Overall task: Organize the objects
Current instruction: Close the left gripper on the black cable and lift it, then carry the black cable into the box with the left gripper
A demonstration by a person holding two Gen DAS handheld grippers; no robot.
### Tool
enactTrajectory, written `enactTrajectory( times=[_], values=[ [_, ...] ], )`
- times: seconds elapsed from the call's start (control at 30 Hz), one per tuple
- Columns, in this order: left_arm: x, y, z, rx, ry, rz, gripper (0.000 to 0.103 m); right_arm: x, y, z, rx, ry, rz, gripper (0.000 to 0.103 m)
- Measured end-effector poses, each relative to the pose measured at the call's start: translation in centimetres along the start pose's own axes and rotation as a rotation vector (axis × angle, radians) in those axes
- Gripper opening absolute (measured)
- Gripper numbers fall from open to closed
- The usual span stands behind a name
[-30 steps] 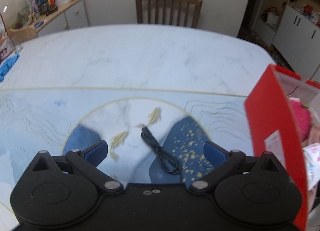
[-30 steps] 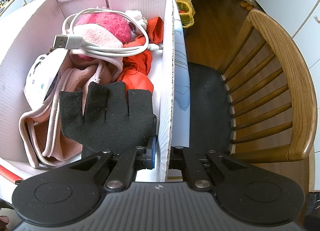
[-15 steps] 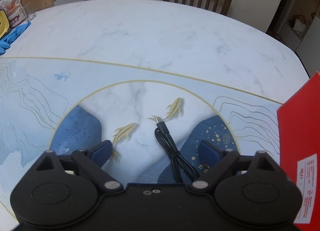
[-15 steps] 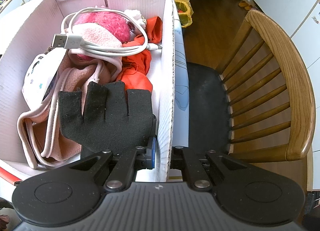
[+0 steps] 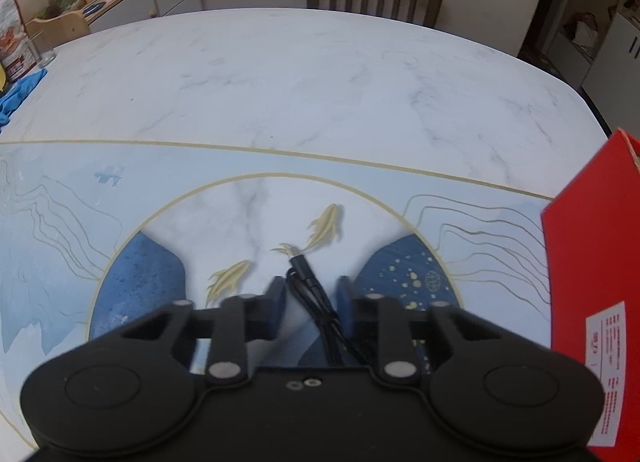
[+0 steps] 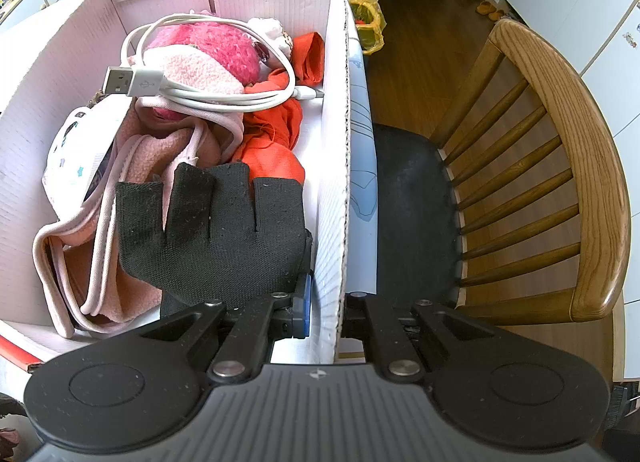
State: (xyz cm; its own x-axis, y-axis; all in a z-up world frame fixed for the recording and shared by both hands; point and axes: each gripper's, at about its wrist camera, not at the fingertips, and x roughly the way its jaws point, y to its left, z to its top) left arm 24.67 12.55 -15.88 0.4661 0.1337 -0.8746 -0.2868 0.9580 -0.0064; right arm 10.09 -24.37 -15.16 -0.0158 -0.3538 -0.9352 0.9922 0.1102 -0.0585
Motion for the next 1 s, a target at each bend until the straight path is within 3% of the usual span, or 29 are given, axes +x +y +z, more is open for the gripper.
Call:
enactTrajectory(
  times=[0.13,0.47,0.6,1.0],
  values=[
    [-0.5,-0.2,-0.2,0.013,-0.003,-0.020,0.012,0.0,0.0,0.0,0.001,0.000,0.000,0.007],
    [-3.6,-0.4,-0.6,0.065,-0.013,-0.115,0.011,0.0,0.2,0.1,0.008,-0.002,0.000,0.007],
    [-5.4,-0.2,-0.8,0.073,-0.002,-0.157,0.003,0.0,0.2,0.1,0.010,-0.003,0.000,0.008],
    [-12.1,0.4,-1.3,0.078,-0.070,-0.296,0.002,0.0,0.2,0.2,0.012,-0.003,-0.001,0.008]
  ],
)
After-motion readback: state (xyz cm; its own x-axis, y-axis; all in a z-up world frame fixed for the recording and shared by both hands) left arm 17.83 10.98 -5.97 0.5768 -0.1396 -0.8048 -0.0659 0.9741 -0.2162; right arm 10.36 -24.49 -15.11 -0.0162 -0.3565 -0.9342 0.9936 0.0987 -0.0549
